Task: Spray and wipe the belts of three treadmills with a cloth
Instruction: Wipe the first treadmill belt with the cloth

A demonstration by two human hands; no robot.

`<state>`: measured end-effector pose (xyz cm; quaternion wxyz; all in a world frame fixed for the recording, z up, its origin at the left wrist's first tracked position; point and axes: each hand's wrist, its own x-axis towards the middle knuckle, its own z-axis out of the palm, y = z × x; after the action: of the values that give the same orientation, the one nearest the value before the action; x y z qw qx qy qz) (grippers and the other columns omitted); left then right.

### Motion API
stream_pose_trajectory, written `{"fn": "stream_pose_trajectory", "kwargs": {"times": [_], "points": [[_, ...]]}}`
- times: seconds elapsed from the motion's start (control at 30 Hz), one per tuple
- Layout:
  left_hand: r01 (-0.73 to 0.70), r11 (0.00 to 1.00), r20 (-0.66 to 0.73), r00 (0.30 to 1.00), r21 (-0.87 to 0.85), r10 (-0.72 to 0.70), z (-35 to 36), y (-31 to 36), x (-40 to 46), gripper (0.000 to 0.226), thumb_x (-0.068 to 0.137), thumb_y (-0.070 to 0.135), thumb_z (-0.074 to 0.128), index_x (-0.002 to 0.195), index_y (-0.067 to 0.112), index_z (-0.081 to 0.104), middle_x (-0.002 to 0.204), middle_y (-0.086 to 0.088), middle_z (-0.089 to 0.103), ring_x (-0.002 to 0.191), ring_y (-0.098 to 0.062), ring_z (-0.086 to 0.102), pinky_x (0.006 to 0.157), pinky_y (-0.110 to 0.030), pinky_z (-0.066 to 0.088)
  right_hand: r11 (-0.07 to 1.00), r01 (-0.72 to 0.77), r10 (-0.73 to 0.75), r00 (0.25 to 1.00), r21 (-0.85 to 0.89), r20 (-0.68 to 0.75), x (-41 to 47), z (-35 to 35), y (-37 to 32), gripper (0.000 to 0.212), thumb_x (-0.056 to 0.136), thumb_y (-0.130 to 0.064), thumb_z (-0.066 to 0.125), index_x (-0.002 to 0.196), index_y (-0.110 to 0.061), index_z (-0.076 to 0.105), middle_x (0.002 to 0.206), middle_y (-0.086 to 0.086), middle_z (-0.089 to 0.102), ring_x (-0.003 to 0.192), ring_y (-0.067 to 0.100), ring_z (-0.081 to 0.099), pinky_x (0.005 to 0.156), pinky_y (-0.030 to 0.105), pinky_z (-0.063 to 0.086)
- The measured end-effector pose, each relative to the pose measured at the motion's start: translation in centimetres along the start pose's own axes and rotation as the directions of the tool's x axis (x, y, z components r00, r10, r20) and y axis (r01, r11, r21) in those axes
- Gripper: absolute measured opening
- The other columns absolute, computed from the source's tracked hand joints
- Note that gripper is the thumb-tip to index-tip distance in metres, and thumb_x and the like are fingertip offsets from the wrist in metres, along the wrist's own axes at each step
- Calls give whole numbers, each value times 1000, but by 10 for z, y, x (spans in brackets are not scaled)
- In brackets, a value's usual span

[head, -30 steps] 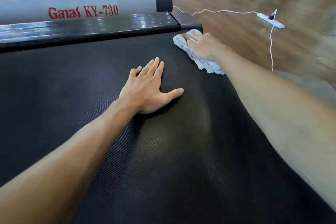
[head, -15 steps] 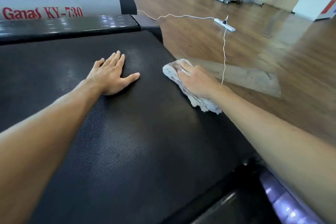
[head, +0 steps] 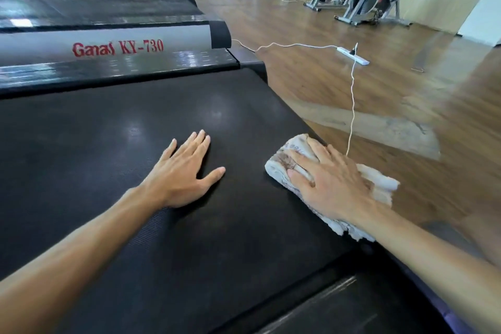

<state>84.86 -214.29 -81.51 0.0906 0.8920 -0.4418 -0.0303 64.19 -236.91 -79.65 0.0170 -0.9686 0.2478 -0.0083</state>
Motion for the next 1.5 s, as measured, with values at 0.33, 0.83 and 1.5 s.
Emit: {"fn": "stream_pose_trajectory", "kwargs": {"times": [0.33, 0.83, 1.5], "points": [[185, 973, -115, 973, -139, -202, -18, -39, -29, 85, 99, 64, 33, 163, 13, 7, 170, -2, 0, 156, -10, -6, 127, -38, -4, 991, 104, -109, 993, 84, 55, 129, 3, -118, 57, 101, -66, 21, 156, -53, 24, 173, -5, 6, 154, 37, 17, 122, 63, 13], [293, 928, -148, 932, -230, -331, -26, -64, -83, 83, 101, 63, 29, 163, 13, 7, 170, -1, 1, 156, -9, -5, 127, -36, -4, 971, 208, -216, 975, 120, 59, 144, -1, -159, 60, 94, -73, 28, 149, -52, 36, 162, -7, 31, 145, 29, 33, 115, 57, 24], [307, 933, -180, 923, -189, -340, -39, -82, -102, 111, 77, 82, 5, 162, 12, 0, 170, -2, -4, 155, -8, -8, 127, -36, -5, 845, 485, -438, 870, 227, -227, 74, 13, -187, 35, 103, -52, 51, 131, -35, 63, 129, -2, 50, 108, 24, 51, 95, 41, 45]]}}
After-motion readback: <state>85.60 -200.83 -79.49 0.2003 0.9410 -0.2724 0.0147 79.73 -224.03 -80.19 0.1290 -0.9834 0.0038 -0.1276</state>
